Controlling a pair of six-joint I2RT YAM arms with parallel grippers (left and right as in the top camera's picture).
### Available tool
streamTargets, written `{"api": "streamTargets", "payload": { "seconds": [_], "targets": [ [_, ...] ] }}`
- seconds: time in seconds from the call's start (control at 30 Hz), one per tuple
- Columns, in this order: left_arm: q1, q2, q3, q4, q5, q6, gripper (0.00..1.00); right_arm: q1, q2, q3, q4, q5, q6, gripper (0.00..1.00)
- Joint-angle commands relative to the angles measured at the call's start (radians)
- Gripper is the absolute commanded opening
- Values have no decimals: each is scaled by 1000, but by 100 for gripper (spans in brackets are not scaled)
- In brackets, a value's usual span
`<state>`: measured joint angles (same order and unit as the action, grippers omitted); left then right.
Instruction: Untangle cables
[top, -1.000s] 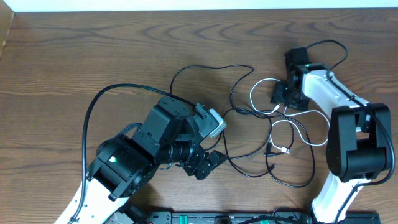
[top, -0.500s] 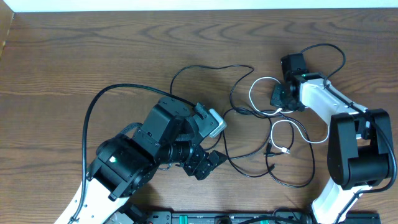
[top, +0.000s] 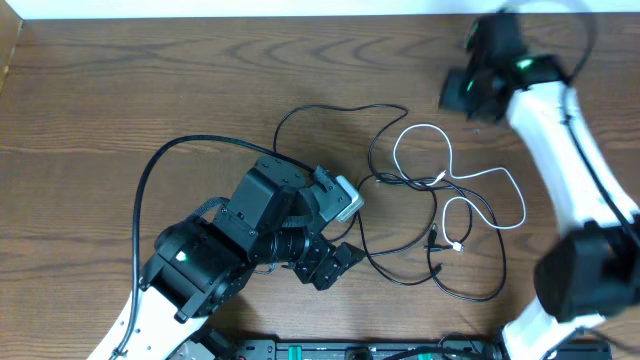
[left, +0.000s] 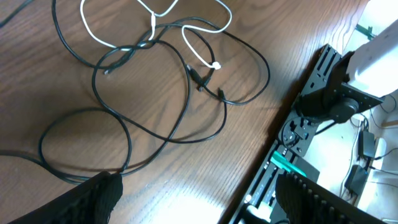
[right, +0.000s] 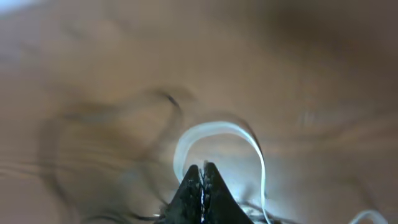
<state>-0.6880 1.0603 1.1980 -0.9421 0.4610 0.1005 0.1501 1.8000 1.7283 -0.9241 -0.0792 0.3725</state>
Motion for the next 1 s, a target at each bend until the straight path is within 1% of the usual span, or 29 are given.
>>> {"api": "streamTargets", "payload": {
  "seconds": [0.0, 0.1, 0.17, 0.2, 0.23, 0.27, 0.3, 0.33, 0.4, 0.43, 0.47, 0.53, 0.57, 0.6, 0.63, 0.67, 0.73, 0.8, 0.83, 0.9, 0.97],
  "targets": [
    [2, -2, 2, -3, -2, -9, 84, 13, -113, 137, -14, 1, -78, 1],
    [2, -2, 2, -3, -2, -9, 84, 13, -157, 158, -27, 45, -121, 1],
    [2, -2, 2, -3, -2, -9, 84, 13, -162, 158, -86, 97, -140, 2],
    [2, -2, 2, -3, -2, -9, 85, 13, -160, 155, -110, 108, -156, 8],
    [2, -2, 2, -3, -2, -8, 88, 13, -153, 145, -143, 115, -190, 20],
    [2, -2, 2, -3, -3, -8, 90, 13, -141, 123, -197, 115, -239, 36],
    [2, -2, 2, -3, -5, -8, 91, 13, -132, 111, -233, 117, -256, 41],
    [2, -1, 2, -3, -12, -8, 91, 13, -121, 97, -285, 129, -257, 43],
    [2, 0, 2, -4, -30, -9, 93, 13, -102, 70, -379, 133, -219, 44],
    [2, 0, 2, -4, -32, -9, 93, 13, -95, 52, -428, 133, -180, 45],
    [2, 0, 2, -4, -32, -9, 94, 13, -90, 18, -492, 127, -100, 51],
    [2, 0, 2, -5, -32, -9, 93, 17, -90, -31, -540, 86, 7, 60],
    [2, 0, 2, -5, -32, -9, 93, 19, -90, -57, -555, 44, 57, 62],
    [2, 0, 2, -5, -32, -9, 94, 23, -90, -107, -557, -21, 136, 59],
    [2, 0, 2, -5, -32, -9, 93, 24, -90, -129, -554, -42, 177, 54],
    [2, 0, 2, -5, -32, -9, 93, 24, -90, -160, -542, -57, 231, 53],
    [2, 0, 2, -5, -32, -9, 93, 24, -90, -228, -494, -62, 361, 55],
    [2, 0, 2, -8, -32, -9, 95, 24, -90, -297, -451, -71, 553, 57],
    [2, 0, 2, -15, -32, -9, 93, 31, -90, -365, -412, -98, 707, 63],
    [2, 0, 2, -22, -32, -9, 93, 41, -90, -431, -330, -116, 777, 68],
    [2, 0, 2, -26, -32, -8, 94, 51, -90, -481, -233, -137, 778, 75]
  ]
}}
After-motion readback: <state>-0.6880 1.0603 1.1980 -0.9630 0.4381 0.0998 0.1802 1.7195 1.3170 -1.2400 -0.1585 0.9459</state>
